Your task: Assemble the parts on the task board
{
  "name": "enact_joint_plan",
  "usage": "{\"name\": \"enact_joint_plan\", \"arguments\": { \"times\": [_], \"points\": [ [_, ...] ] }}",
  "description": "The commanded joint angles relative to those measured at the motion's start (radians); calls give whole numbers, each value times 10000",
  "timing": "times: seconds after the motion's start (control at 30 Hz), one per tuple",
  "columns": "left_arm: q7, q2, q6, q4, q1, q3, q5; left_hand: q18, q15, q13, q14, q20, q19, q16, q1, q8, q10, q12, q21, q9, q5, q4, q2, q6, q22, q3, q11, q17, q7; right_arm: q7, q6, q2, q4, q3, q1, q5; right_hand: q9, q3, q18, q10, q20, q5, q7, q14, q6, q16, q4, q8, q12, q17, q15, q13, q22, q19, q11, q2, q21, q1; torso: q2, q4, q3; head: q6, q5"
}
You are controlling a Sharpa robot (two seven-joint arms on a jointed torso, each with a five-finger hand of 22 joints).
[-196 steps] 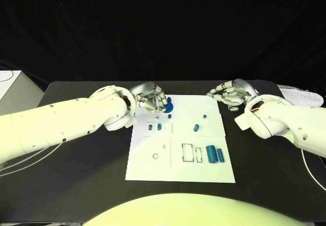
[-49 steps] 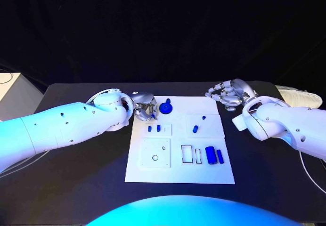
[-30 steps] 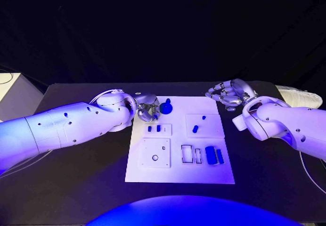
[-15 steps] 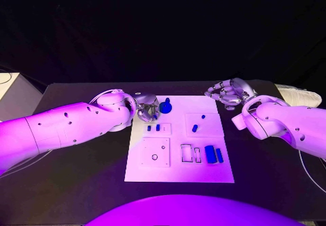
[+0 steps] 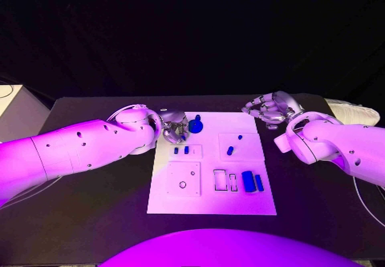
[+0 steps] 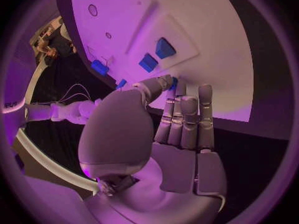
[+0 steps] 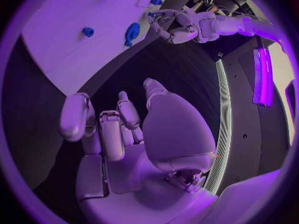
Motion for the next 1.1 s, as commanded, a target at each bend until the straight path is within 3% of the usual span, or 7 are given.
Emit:
{"name": "enact_joint_plan", "arguments": {
  "times": [0.03, 0.77, 1.1],
  "points": [
    [-121, 31, 341, -30, -28, -36, -115, 119, -14, 5, -8, -13, -41, 44, -33, 24, 50, -67, -45, 11, 40, 5, 3, 59, -14, 7, -14, 6, -10, 78, 69, -3, 19, 3, -3, -55, 11, -15, 58, 1, 3, 43, -37, 532, -2, -33, 1, 41, -50, 1136, 21, -8, 360, -66, -34, -17, -57, -78, 7, -2, -3, -4, -1],
    [-158, -96, -12, 138, -53, -99, -44, 113, -7, 118, -81, 20, -46, 62, -181, -93, 100, -80, -197, 59, 8, 62, -110, 26, -116, -278, -21, -94, -20, 60, 79, -12, 0, 3, -3, -55, 11, -17, 67, -14, 1, 43, -39, 526, -1, -46, 0, 46, -70, 1116, 19, -32, 336, -84, -36, -17, -104, -84, -7, 4, -6, -4, -27],
    [-148, -128, -322, 208, -70, -98, 9, 115, 49, 256, -164, 68, 23, 99, -155, -611, -218, -63, -368, -73, 28, 83, -223, -627, -247, -412, 43, -183, 68, 68, 49, -1, -13, 3, -3, -55, 11, -17, 72, -34, -2, 44, -40, 519, -3, -62, 0, 50, -96, 1095, 17, -63, 319, -96, -37, -13, -138, -92, -1, 1, -2, -4, -12]
  ]
}}
